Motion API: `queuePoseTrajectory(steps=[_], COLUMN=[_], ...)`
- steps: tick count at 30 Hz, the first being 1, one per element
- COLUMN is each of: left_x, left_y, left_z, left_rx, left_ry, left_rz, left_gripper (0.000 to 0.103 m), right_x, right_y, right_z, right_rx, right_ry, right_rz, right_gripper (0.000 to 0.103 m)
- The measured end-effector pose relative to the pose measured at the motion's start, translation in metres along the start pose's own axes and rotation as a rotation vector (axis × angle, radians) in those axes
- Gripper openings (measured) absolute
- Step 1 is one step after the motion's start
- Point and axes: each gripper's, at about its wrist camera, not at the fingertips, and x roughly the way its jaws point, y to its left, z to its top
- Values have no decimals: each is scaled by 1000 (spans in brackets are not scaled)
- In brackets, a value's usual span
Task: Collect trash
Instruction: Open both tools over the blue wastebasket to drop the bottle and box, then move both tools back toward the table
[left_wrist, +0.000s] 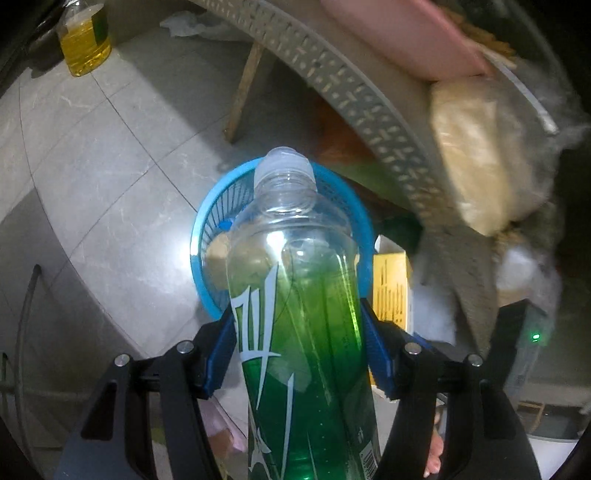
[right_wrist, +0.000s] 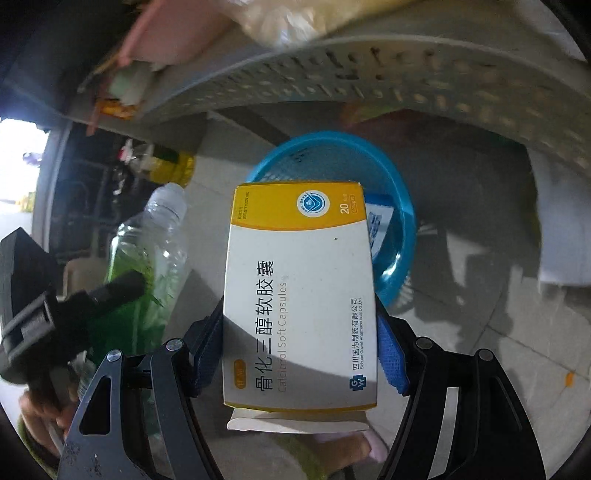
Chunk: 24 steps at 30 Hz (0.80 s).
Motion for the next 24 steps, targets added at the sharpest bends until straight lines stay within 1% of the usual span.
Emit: queuePoseTrajectory(steps=[3,4,5,6,7,9,10,13,17,20,21,23,24], left_x=[19,24,26,26,25,23,20,4,-38,-71,-89,-126,-144], left_y=[-6,-6,-6,-5,-6,-6,-5,-8,-15,-21,-23,-24,-23], left_z=[10,13,14,13,13,12,11,8,0,-7,-14,-33,-44], left_rx=[7,9,18,26,32,27,19,33,46,70,86,113,119], left_ry=[10,4,-15,-31,-50,-56,-53,-72,-116,-146,-164,-203,-225], left_rz=[7,8,26,43,57,55,40,25,-5,-25,-26,-31,-36], left_gripper=[61,61,61,64,68,69,69,69,69,69,69,70,72], right_x=[19,25,33,37,41,44,42,28,-4,-27,-28,-40,-50], right_y=[11,13,15,15,12,2,0,-8,-11,-11,-7,-1,4], right_z=[15,19,21,20,19,18,16,5,-15,-35,-37,-52,-62], right_rx=[-45,-64,-82,-89,-88,-69,-59,-51,-42,-71,-84,-119,-145], right_ry=[-12,-17,-24,-31,-30,-29,-35,-57,-106,-122,-122,-124,-124], right_rz=[-37,-46,-56,-81,-98,-83,-78,-77,-59,-53,-55,-46,-35], right_gripper=[72,78,80,82,82,82,82,82,82,82,82,82,82])
